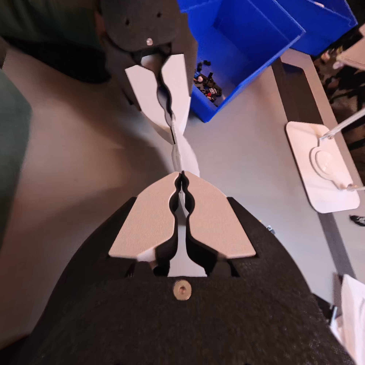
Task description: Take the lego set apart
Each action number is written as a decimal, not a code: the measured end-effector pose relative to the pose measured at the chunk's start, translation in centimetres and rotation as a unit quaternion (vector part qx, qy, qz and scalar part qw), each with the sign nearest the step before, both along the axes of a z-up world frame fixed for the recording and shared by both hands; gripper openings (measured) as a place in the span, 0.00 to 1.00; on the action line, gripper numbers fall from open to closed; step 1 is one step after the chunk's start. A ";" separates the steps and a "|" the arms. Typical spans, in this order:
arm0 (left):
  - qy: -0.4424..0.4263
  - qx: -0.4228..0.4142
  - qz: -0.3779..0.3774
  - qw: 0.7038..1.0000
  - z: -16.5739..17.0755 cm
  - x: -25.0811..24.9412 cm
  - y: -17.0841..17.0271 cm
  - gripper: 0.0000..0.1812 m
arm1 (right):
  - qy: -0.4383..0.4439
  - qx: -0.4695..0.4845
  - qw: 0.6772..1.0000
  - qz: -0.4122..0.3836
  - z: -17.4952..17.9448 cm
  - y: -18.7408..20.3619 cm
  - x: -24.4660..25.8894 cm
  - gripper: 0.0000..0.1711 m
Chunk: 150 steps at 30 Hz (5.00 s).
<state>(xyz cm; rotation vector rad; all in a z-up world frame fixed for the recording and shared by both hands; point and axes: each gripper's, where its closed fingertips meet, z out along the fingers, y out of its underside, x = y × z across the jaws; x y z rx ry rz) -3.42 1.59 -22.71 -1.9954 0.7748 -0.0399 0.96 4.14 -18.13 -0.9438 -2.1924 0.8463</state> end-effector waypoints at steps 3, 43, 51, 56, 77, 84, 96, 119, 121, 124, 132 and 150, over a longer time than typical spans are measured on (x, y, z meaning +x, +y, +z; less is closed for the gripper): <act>0.027 0.009 -0.009 1.000 -0.2 0.2 0.0 0.00 | -0.048 -0.042 0.998 -0.019 -0.7 0.4 0.1 0.00; -0.008 0.076 -0.037 0.996 2.4 2.7 -0.2 0.00 | 0.011 0.233 0.960 0.151 -4.7 -3.6 0.3 0.30; -0.041 0.081 -0.047 0.995 3.1 2.5 -0.4 0.00 | 0.031 0.160 0.984 0.071 -2.7 -1.4 -0.9 0.00; -0.080 0.079 -0.055 0.992 3.5 3.1 -0.5 0.00 | 0.051 0.263 0.961 0.067 -3.5 -0.7 -2.1 0.00; 0.106 0.090 -0.039 0.989 2.9 1.7 -0.9 0.00 | 0.000 0.139 0.990 -0.014 -4.5 -0.7 -2.7 0.00; 0.014 0.102 -0.050 0.993 4.3 1.9 -1.0 0.00 | 0.081 0.241 0.966 0.052 -3.3 -2.0 -3.1 0.00; -0.009 0.120 -0.068 0.990 4.9 2.4 -1.4 0.01 | 0.053 0.180 0.978 0.086 -3.2 -4.9 -2.6 0.32; -0.316 0.166 -0.009 0.934 10.0 -3.2 -1.6 0.00 | 0.140 -0.112 0.983 -0.028 1.8 0.2 1.1 0.37; -0.372 0.172 -0.016 0.912 10.8 -3.4 -1.7 0.00 | 0.143 -0.136 0.980 -0.041 1.0 0.5 0.8 0.37; -0.418 0.174 -0.027 0.891 11.3 -3.3 -1.8 0.00 | 0.163 -0.182 0.969 -0.047 1.0 0.3 0.0 0.30; -0.459 0.176 -0.028 0.870 11.4 -3.6 -1.7 0.00 | 0.178 -0.221 0.958 -0.034 2.0 -0.8 -0.5 0.00; -0.267 0.189 0.204 0.923 10.5 -9.3 0.9 0.00 | 0.079 -0.205 0.968 -0.118 -0.8 4.1 1.0 0.00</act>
